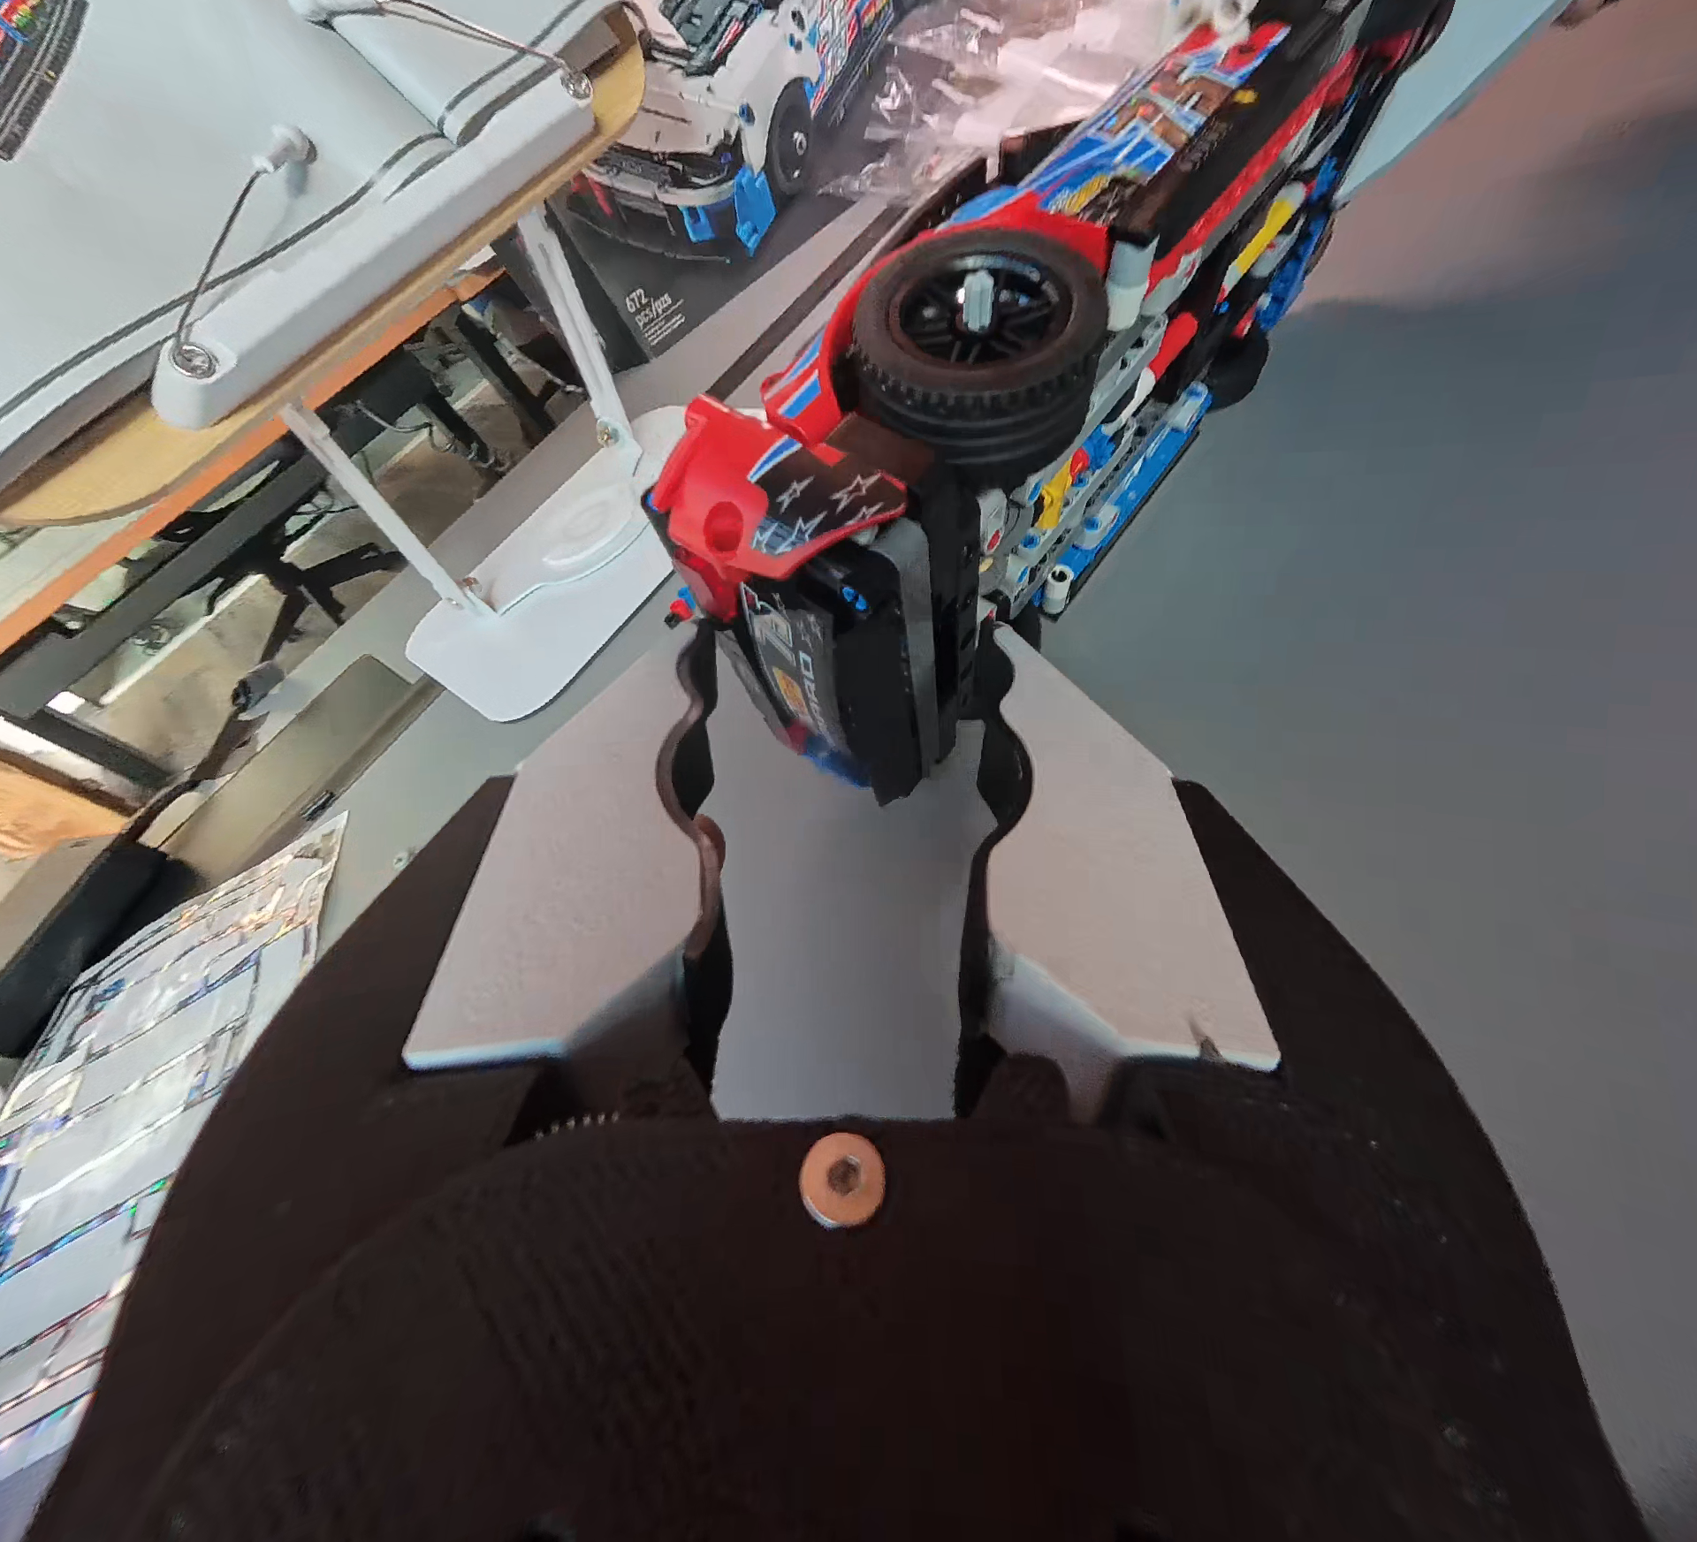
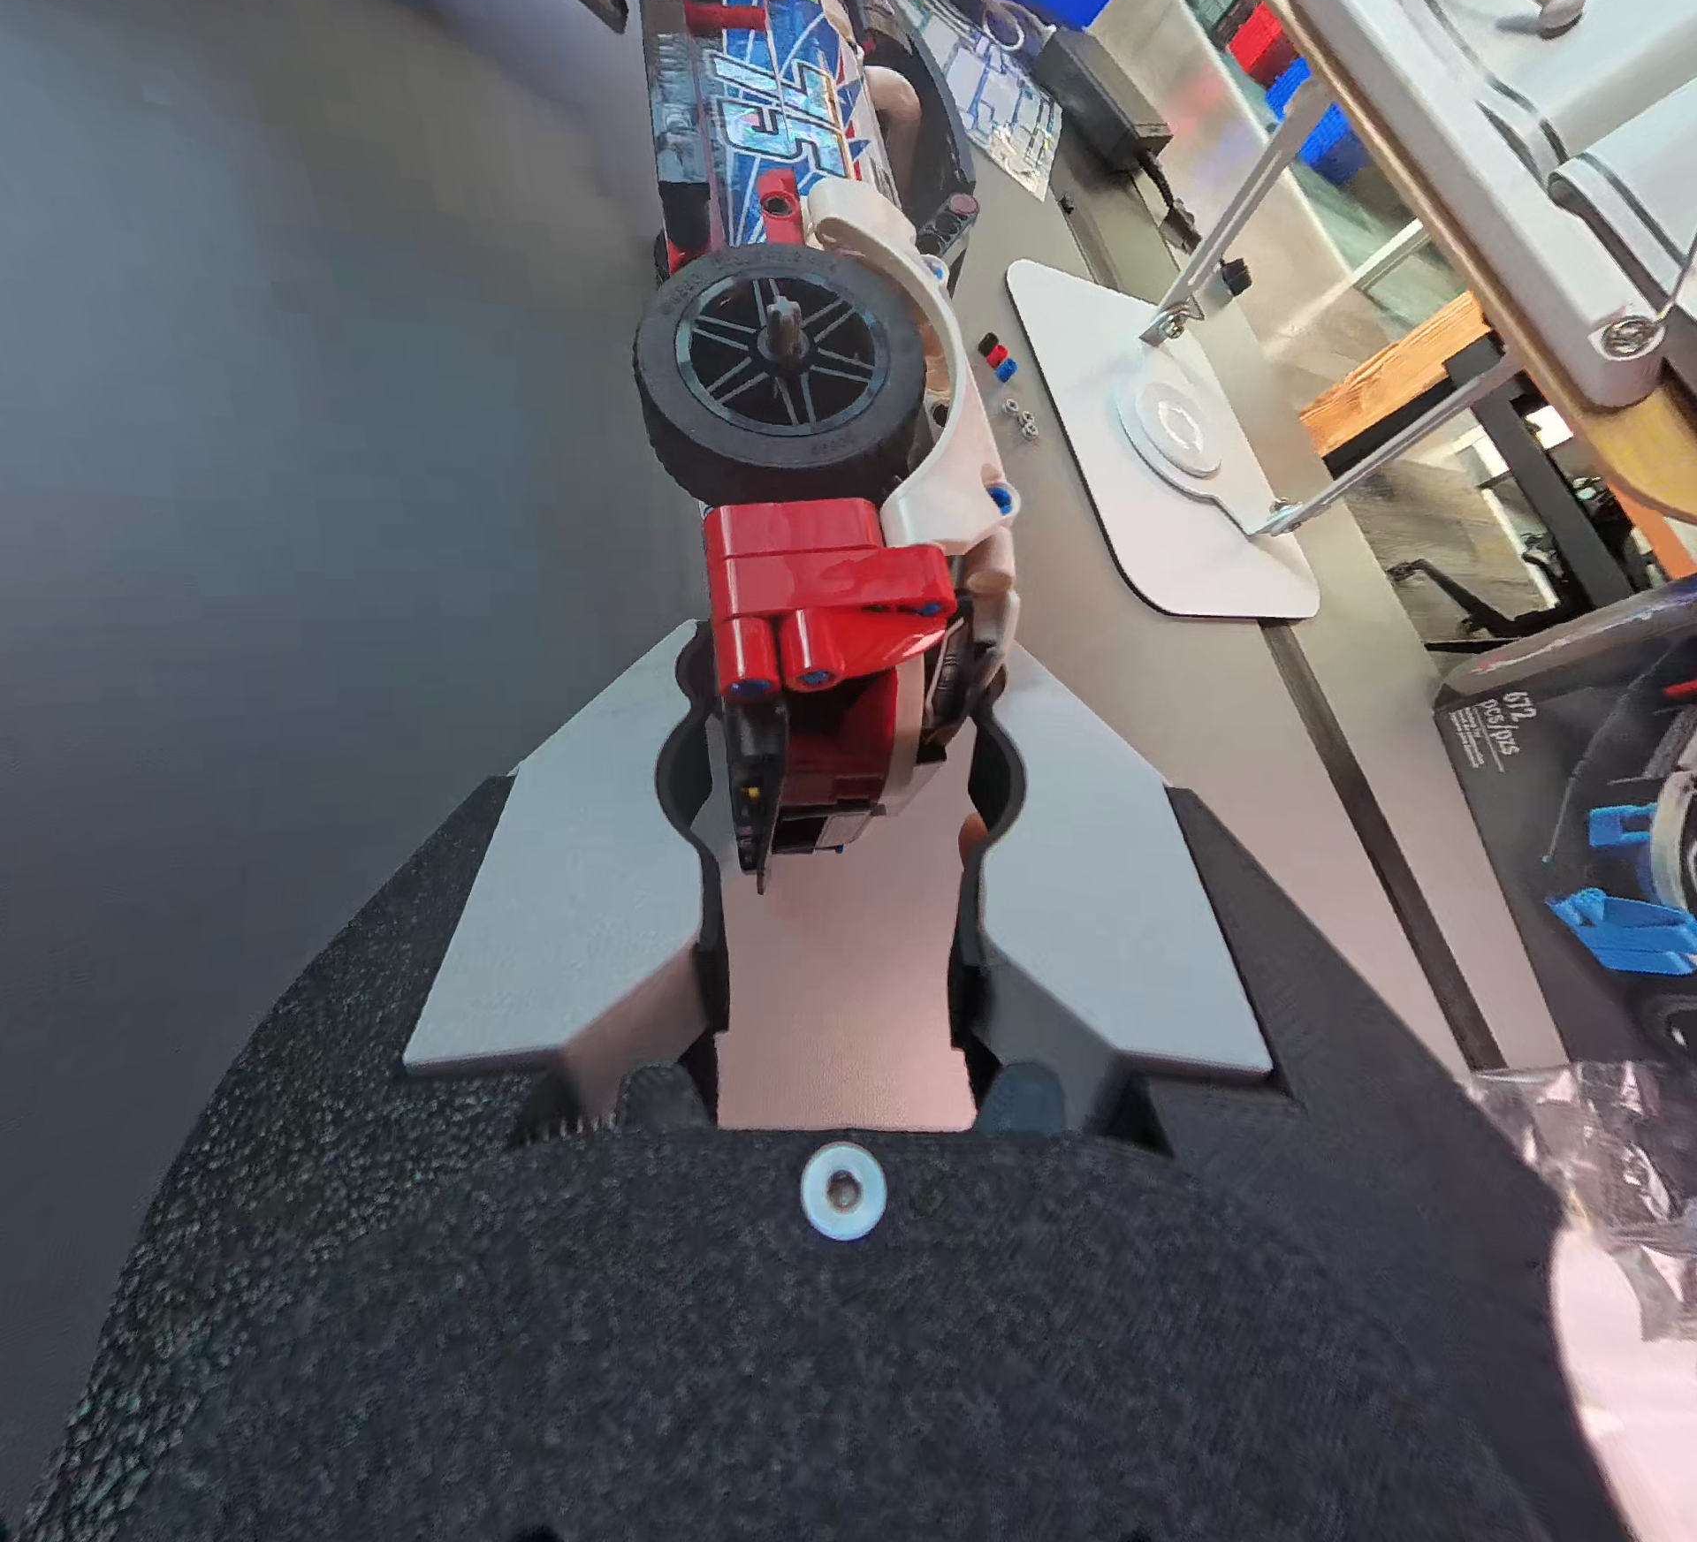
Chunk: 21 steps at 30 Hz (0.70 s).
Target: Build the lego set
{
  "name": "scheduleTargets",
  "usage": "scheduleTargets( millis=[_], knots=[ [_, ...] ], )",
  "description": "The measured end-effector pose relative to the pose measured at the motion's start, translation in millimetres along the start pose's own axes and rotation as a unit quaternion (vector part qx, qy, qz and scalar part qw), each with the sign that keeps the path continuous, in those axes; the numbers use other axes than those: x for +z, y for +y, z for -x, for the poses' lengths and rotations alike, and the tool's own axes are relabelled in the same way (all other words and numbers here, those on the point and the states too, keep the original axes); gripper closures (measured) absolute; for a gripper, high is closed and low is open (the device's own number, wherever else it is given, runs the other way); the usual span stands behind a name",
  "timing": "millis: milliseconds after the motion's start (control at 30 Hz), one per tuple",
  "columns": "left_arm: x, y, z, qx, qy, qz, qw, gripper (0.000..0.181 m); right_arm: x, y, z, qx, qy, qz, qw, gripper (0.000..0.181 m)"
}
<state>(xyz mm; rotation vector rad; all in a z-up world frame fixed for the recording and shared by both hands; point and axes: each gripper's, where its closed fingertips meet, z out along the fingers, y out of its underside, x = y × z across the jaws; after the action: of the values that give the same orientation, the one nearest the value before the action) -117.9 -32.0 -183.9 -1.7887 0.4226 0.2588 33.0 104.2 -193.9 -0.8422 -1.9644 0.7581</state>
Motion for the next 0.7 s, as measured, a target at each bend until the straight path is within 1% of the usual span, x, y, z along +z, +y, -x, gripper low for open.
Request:
scheduleTargets(
  millis=[67, 100, 167, 200, 267, 367, 467, 533, 633, 700],
  knots=[
    [0.4, -2.1, -2.3, -0.027, 0.030, 0.004, 0.999, 0.118, -2.6, -0.3, -0.1, 0.000, -0.018, 0.012, 1.000, 0.123],
    [0.9, -1.9, -1.9, -0.037, 0.035, 0.006, 0.999, 0.118, -4.0, -0.7, -0.8, -0.006, -0.018, 0.015, 1.000, 0.121],
    [1.7, -1.2, 1.3, -0.044, 0.025, 0.004, 0.999, 0.124, -6.7, -1.6, -3.7, -0.007, -0.011, 0.019, 1.000, 0.121],
    [2.5, -0.7, 0.9, -0.044, 0.026, 0.003, 0.999, 0.123, -8.3, -3.2, -6.1, -0.003, -0.005, 0.015, 1.000, 0.122],
    [5.3, -0.2, 3.7, -0.047, 0.025, 0.002, 0.999, 0.125, -10.9, -5.7, -11.6, 0.022, -0.006, 0.006, 1.000, 0.124],
    [12.9, -0.7, 13.1, -0.073, 0.039, 0.013, 0.996, 0.131, -10.3, -6.4, -20.2, 0.077, -0.038, 0.001, 0.996, 0.131],
    [20.4, -1.3, 20.0, -0.107, 0.062, 0.024, 0.992, 0.131, -7.3, -3.1, -26.5, 0.118, -0.074, 0.008, 0.990, 0.130],
    [23.9, 0.6, 22.0, -0.104, 0.065, 0.032, 0.992, 0.131, -6.9, -0.9, -28.6, 0.124, -0.086, 0.011, 0.988, 0.128],
    [26.8, 2.1, 22.3, -0.106, 0.070, 0.036, 0.991, 0.129, -7.3, -0.1, -31.2, 0.145, -0.101, 0.006, 0.984, 0.118],
    [27.2, 1.8, 21.1, -0.108, 0.075, 0.033, 0.991, 0.131, -7.3, 2.0, -34.2, 0.151, -0.098, 0.005, 0.984, 0.117]
  ],
)
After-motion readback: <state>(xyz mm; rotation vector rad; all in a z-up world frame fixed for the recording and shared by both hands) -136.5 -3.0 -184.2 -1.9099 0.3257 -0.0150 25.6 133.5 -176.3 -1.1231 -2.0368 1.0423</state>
